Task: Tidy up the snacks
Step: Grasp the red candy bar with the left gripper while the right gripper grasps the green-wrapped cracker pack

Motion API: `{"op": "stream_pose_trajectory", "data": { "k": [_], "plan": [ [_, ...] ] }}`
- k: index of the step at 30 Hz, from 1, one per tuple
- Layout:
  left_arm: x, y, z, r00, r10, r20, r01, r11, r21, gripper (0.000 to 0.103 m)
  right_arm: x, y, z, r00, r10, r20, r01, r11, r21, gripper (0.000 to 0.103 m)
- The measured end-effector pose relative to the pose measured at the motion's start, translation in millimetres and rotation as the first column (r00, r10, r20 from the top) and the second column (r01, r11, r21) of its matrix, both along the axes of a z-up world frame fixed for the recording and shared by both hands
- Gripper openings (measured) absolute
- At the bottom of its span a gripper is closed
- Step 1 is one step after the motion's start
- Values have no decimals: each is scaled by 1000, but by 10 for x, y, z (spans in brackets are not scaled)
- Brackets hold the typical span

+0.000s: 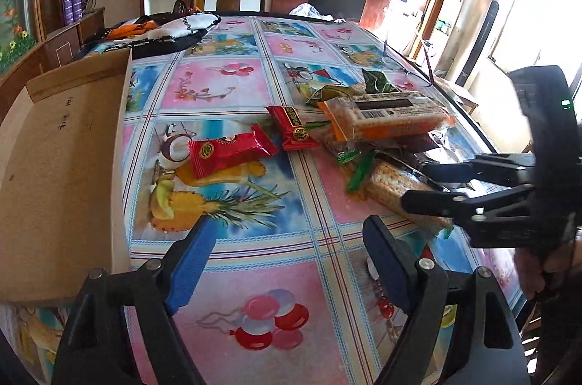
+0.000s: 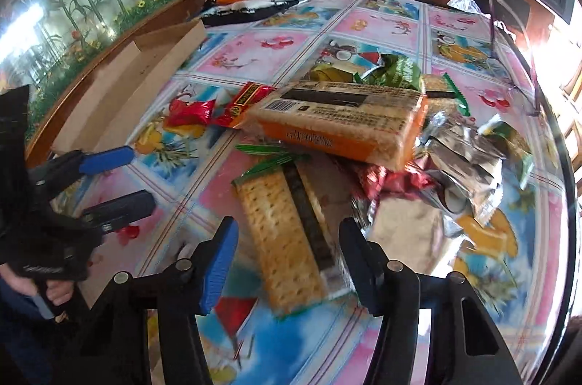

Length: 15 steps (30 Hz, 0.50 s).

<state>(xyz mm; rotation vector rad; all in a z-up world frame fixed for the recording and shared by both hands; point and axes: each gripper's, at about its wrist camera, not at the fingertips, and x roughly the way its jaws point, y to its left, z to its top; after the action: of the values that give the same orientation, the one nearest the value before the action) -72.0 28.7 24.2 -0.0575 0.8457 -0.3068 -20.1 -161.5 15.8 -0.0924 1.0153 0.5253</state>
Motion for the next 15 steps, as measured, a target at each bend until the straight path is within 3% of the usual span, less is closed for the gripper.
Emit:
{"op": "stream_pose_trajectory", "data": {
  "k": [4,7,12,14,15],
  "plan": [
    [30,-2,-18,1000,8,-16,-8,1000,2,82,-13,57,-71,1000,16,6,-15,1000,-9,62],
    [54,-7,-8,1000,-3,-28,3,1000,2,82,-122,82,-92,999,33,20,-33,999,-12,51],
    [170,86,141,1000,20,-19,-20,1000,-5,82,-315,39,-93,999,39,34,-40,999,31,51],
    [293,123,239,1000,23,-8,-23,1000,-12,79,-341,2,-105,999,24,41,-27,998,56,51],
    [403,135,292,999,33,-6,-33,999,7,72,-339,-35,-100,999,17,33,-20,997,78,51]
  ]
}}
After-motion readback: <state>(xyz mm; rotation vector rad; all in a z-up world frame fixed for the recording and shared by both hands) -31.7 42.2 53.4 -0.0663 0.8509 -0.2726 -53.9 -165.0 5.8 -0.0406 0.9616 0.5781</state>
